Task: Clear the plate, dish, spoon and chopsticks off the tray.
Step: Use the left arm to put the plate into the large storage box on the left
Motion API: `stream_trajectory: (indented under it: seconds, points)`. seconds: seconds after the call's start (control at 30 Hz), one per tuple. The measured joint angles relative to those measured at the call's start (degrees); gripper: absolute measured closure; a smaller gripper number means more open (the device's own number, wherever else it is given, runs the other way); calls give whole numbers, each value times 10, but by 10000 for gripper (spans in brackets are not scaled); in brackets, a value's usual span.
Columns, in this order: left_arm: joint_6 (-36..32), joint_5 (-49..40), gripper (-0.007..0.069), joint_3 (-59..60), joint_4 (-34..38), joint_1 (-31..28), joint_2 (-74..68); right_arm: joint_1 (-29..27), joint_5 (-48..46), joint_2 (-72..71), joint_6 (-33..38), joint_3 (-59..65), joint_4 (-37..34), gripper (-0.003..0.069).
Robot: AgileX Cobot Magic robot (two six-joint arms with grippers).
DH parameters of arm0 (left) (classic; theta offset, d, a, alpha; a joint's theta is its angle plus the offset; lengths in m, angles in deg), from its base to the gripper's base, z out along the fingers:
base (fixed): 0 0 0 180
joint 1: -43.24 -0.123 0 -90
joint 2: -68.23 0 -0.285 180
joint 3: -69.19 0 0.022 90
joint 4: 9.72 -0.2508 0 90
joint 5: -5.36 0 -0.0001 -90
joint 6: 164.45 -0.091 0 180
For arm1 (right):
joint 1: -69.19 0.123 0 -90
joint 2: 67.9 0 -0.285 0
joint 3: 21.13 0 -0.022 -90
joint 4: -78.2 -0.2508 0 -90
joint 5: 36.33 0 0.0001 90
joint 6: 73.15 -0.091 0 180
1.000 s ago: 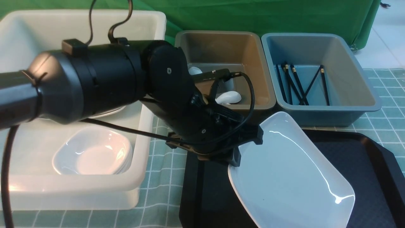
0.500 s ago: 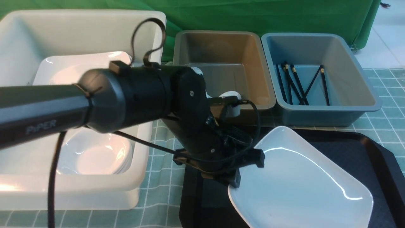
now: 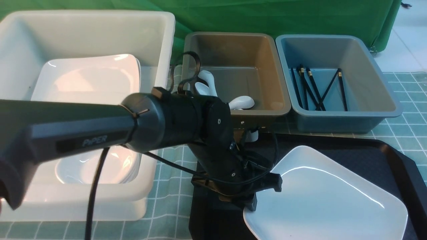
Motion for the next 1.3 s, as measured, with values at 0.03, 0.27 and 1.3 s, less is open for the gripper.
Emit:
stream_trajectory:
  seconds: [0.03,0.27,1.3]
  points:
    - [-1,2,584,0,1,0,-2,0,0,0,0,0,0,398]
    - [-1,3,557,0,2,0,-3,0,0,0,0,0,0,398]
    - [-18,-4,314,-1,97,15,-37,0,3,0,1,0,0,398]
